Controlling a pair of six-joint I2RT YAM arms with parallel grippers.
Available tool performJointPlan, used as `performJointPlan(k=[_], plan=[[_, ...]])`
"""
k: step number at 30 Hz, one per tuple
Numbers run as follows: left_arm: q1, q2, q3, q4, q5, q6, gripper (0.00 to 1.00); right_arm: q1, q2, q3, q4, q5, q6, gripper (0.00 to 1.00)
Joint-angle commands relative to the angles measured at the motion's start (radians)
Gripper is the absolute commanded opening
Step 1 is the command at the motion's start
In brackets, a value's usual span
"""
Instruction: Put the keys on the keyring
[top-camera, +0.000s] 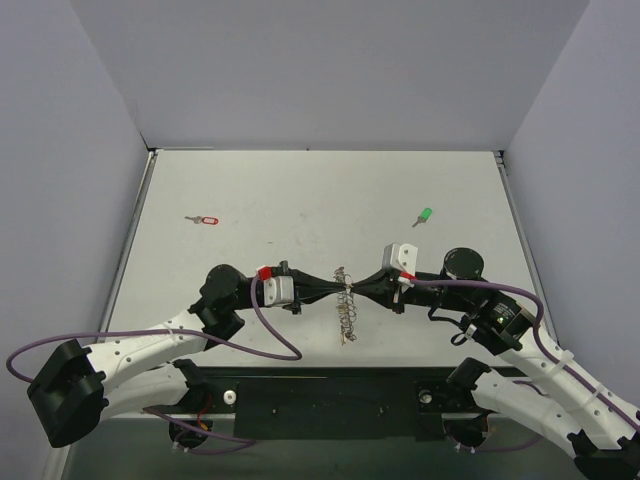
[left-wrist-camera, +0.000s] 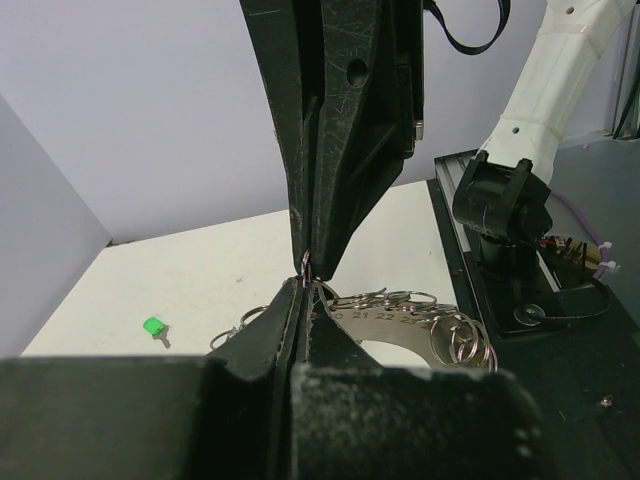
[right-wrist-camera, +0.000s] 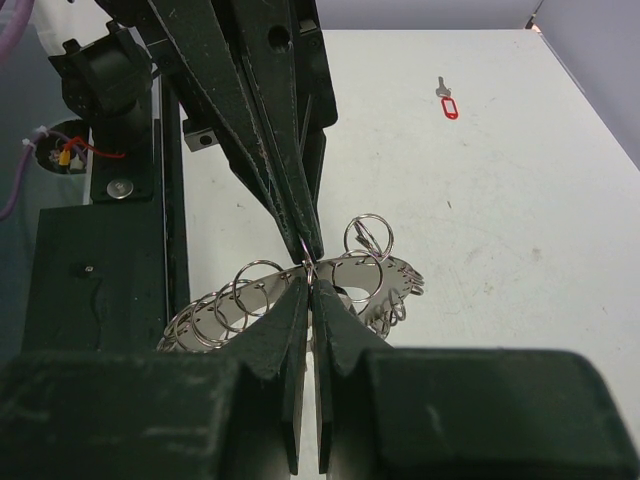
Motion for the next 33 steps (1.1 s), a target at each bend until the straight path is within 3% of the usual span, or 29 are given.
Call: performJointPlan(k=[1,33], plan=[[-0.016,0.005,0.052,-0.018,0.025,0.019,0.00,0.004,0.000,0.007,0.110,-0.035,0.023,0.00],[-0.039,0.010,0.106,-0.205,-0.026,0.111,0.00,0.006,0.012,0.024,0.083,-0.035,0.004,0.00]])
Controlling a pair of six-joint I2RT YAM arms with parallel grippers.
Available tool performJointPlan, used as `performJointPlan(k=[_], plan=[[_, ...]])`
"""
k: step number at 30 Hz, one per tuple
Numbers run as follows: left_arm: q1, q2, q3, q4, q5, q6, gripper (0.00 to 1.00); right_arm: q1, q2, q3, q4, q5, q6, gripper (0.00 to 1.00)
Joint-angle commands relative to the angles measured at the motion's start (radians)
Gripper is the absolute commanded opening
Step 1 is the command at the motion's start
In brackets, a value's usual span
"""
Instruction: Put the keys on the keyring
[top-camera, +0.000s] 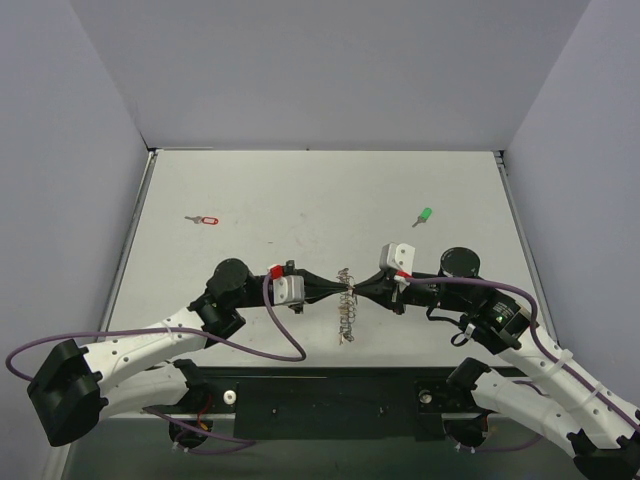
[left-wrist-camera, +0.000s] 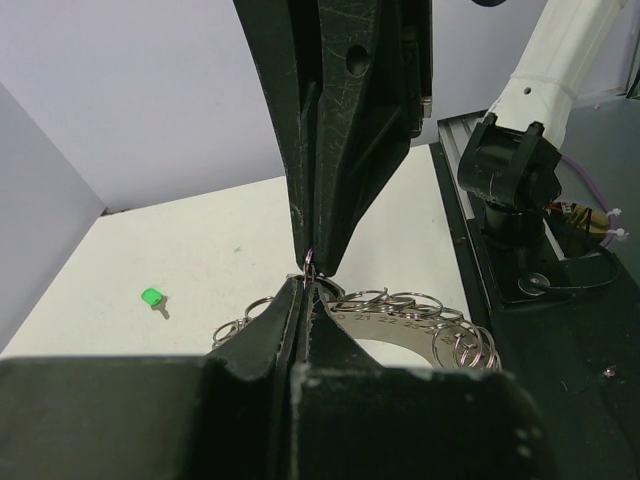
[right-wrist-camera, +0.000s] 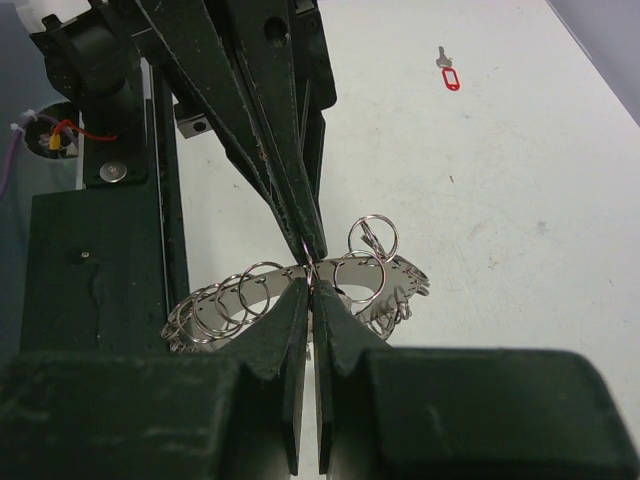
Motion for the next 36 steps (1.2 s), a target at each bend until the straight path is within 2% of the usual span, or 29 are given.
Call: performJointPlan(k=[1,22,36], plan=[[-0.027,0.008,0.057,-0.046,-0.008,0.034,0.00,0.011,0.008,0.024,0.125,-0.058,0.009,0.00],[-0.041,0.025,0.128,-0.190,-0.079,0.036,0.00,0.018,0.016,0.038,0.056,-0.032,-0.051,0.00],[-0.034,0.018,0.135,-0.173,-0.149,-0.027,0.00,0.024,0.017,0.039,-0.061,-0.012,-0.133,0.00]])
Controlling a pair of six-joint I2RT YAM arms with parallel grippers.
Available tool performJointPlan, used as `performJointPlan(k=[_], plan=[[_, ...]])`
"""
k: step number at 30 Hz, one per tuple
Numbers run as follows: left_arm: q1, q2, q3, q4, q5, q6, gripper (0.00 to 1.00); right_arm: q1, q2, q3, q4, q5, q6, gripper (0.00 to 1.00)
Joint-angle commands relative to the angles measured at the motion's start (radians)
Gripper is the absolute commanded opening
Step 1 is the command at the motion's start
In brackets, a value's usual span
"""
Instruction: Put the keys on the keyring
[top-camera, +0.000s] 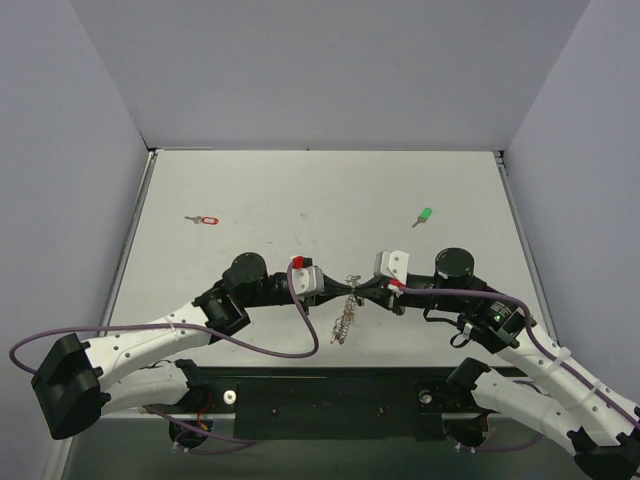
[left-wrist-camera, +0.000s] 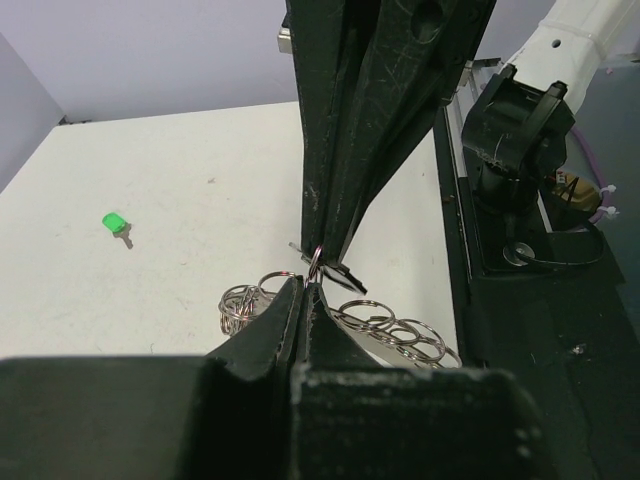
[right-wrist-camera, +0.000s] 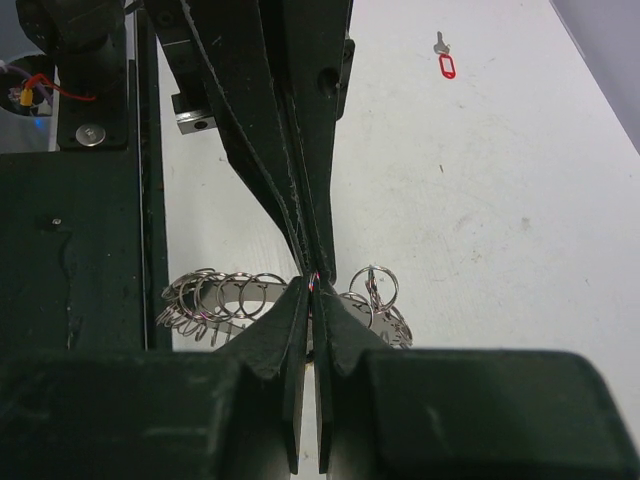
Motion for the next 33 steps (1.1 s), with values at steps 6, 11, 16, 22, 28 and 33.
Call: performJointPlan(k=[6,11,16,22,28,33], plan=[[0.007,-0.026,0.041,0.098,-0.023,-0.035,0.00,0.002,0.001,0.040,-0.039,-0.028,-0.039,0.00],[0.012,-0.032,0.027,0.120,-0.009,-0.035,0.00,-0.019,-0.006,0.044,-0.038,-0.046,-0.018,0.00],[0.016,-0.035,0.013,0.146,0.002,-0.038,0.00,-0.051,-0.020,0.055,0.014,-0.115,0.045,0.00],[0.030,-0.038,-0.005,0.207,0.006,-0.078,0.00,-0.071,-0.034,0.051,0.054,-0.137,0.082,0.00],[0.044,-0.035,-0.024,0.273,0.003,-0.127,0.00,-0.088,-0.046,0.045,0.105,-0.161,0.108,0.00],[0.061,-0.034,-0.037,0.330,0.020,-0.150,0.00,-0.093,-0.052,0.028,0.125,-0.173,0.113,0.00]])
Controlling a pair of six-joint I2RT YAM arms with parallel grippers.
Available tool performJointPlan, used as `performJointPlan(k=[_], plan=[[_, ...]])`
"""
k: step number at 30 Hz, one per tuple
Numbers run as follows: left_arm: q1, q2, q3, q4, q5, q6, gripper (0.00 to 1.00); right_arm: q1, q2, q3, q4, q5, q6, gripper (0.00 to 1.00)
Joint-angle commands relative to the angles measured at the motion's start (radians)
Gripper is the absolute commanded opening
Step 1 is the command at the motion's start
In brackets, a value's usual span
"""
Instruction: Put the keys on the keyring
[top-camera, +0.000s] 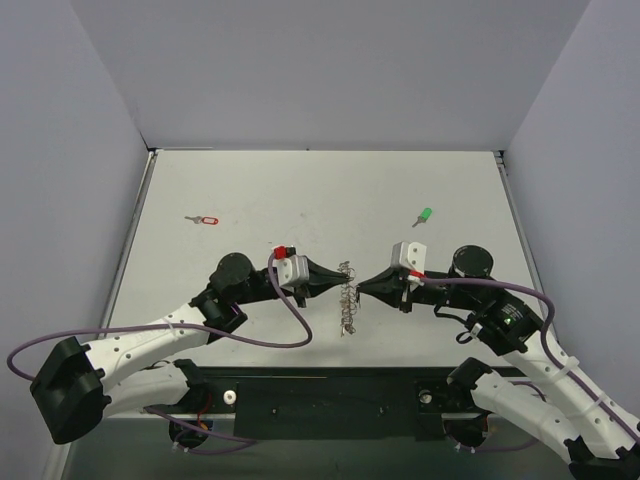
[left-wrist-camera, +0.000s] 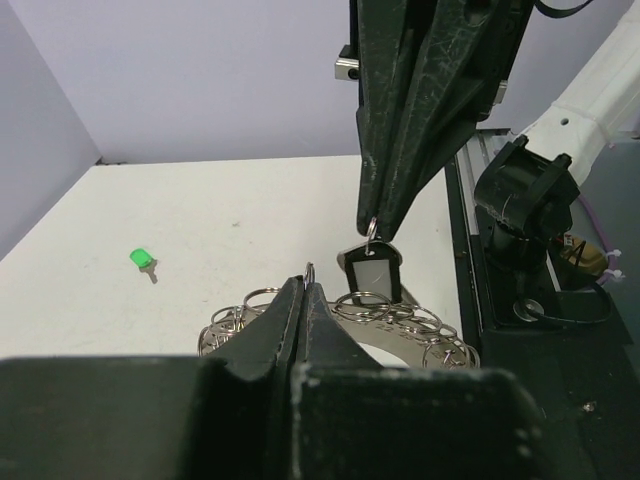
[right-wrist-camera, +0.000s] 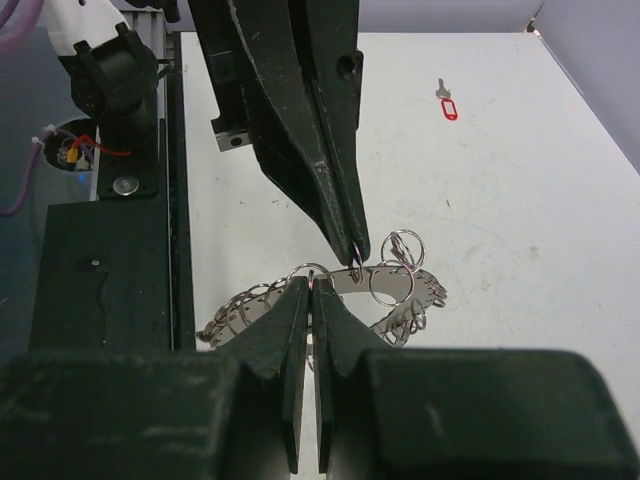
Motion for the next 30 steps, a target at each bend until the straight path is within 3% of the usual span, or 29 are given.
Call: performJointPlan(k=[1,30], plan=[[0.014,-0.020,-0.002,0.153,0.008,-0.060,0.00,-0.007,-0.014,0.006,0.092,-0.054,0.025,0.00],[0.015,-0.026,-0.032,0.250,0.060,-0.094,0.00,-0.020,-0.003,-0.015,0.120,-0.005,0.039,0.00]])
